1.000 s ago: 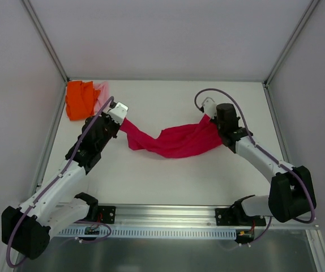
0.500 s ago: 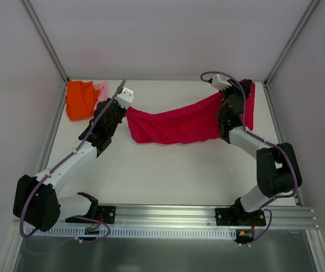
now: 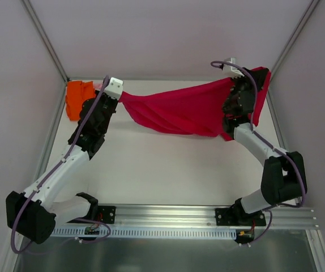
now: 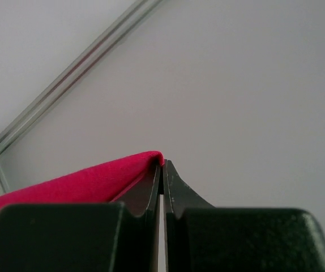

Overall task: Fold and stack the t-shirts
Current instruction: Flatten out the tshirt

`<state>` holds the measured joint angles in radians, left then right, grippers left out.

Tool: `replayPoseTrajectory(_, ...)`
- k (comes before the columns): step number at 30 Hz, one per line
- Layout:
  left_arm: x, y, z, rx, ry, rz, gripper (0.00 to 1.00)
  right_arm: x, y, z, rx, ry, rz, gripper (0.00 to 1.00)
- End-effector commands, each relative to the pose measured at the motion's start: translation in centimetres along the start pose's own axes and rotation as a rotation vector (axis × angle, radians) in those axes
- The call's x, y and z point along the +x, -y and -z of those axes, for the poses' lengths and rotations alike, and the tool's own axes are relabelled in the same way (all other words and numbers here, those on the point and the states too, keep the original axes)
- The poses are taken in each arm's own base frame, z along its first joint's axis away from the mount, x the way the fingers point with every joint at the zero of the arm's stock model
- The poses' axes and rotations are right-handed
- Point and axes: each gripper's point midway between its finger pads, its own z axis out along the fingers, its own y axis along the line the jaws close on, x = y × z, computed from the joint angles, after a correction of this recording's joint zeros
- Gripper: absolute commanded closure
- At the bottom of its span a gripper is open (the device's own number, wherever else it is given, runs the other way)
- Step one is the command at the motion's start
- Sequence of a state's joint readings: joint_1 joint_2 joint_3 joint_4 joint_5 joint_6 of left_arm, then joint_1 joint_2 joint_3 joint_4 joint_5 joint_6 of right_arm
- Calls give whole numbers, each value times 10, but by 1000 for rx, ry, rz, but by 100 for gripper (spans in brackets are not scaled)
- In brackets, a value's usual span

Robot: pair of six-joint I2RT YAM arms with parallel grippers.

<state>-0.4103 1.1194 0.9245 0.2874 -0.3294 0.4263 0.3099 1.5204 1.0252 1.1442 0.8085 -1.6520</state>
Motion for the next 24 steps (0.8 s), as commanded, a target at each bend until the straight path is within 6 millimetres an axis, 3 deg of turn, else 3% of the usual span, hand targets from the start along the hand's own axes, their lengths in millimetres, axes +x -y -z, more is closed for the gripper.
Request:
replayPoseTrajectory(1,-69,-50,25,-135,189,81,100,-11,107,-3,197,-22,-230,99)
replayPoseTrajectory(2,-77,-57,32,-145,211,87,100,-10,114,-4,196,-34,-232,99)
replayPoseTrajectory(3,-81,-60,36,-149,217,87,100,-10,138,-3,228,-31,-262,99)
replayPoseTrajectory(6,-88,-71,51,-176,247,99,100,-1,168,-1,258,-49,-289,99)
replayPoseTrajectory(7,-90,-72,56,-176,260,101,100,3,192,6,285,-44,-325,99)
replayPoseTrajectory(9,-92,-77,69,-181,291,111,100,11,208,13,290,-46,-353,99)
replayPoseTrajectory(10,-92,-77,72,-181,296,112,100,16,226,22,307,-41,-383,99)
replayPoseTrajectory(12,-95,-79,80,-176,314,124,100,22,235,29,292,-45,-402,99)
replayPoseTrajectory(13,-93,-79,82,-169,307,123,100,26,248,37,300,-42,-428,99)
replayPoseTrajectory(24,-103,-87,110,-158,359,160,100,40,221,55,80,-78,-429,99)
